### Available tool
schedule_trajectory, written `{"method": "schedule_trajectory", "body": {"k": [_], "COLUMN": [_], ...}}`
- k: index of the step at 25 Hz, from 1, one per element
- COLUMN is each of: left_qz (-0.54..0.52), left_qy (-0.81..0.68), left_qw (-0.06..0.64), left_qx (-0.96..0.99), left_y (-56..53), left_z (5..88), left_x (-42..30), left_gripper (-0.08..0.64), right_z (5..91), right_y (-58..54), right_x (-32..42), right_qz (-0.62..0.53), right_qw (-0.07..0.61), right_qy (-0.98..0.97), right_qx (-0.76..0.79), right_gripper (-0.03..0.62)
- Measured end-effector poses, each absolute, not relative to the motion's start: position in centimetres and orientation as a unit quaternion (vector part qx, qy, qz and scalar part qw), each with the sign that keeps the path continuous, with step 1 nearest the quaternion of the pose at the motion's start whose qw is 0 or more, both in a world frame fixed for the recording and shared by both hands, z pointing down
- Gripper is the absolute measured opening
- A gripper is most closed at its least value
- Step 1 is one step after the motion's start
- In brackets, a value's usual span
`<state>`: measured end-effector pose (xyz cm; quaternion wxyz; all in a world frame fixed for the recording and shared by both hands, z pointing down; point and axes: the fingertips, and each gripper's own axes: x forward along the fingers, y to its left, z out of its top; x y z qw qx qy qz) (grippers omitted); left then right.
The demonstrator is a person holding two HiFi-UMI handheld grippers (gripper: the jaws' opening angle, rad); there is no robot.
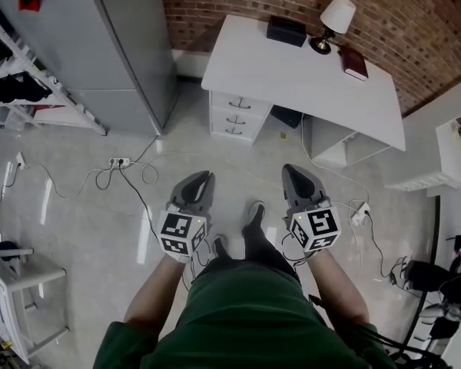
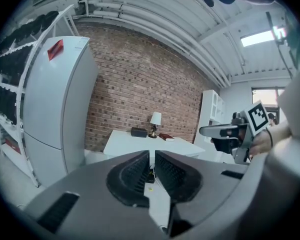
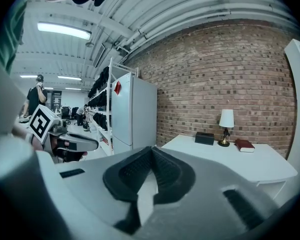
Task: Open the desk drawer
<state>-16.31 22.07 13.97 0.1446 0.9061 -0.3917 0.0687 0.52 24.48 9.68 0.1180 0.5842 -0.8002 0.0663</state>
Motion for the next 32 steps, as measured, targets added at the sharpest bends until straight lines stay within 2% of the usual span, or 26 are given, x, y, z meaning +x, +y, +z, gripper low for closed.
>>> {"method": "schedule_trajectory", "body": {"k": [12,23,32], "left_qz": [0.09,0.094,0.098], "left_qy": [-0.419,-0.459,-0.488], "left_qw": [0.135,0.121,0.148], "left_qx": [0.894,0.875,0.855], "left_y": [17.1,7.8,2.1], "left_z": [14.5,14.7,16.6], "left_x": [-14.7,-9.0,-6.2], "left_gripper": [0.031,0.031,0.031], "right_z": [10.9,13.5,17.3], "right_y": [17.7,9.2,3.8], "right_x": [2.2,8.2,11.1], "right_qz": [0.075,0.097,0.142], "right_qw": [0.099,0.088,0.079], "right_qy": [-0.823,-0.833,-0.842], "right_qx": [0.555,0.538,0.514], "right_gripper": [0.001,0.001,0.0]}}
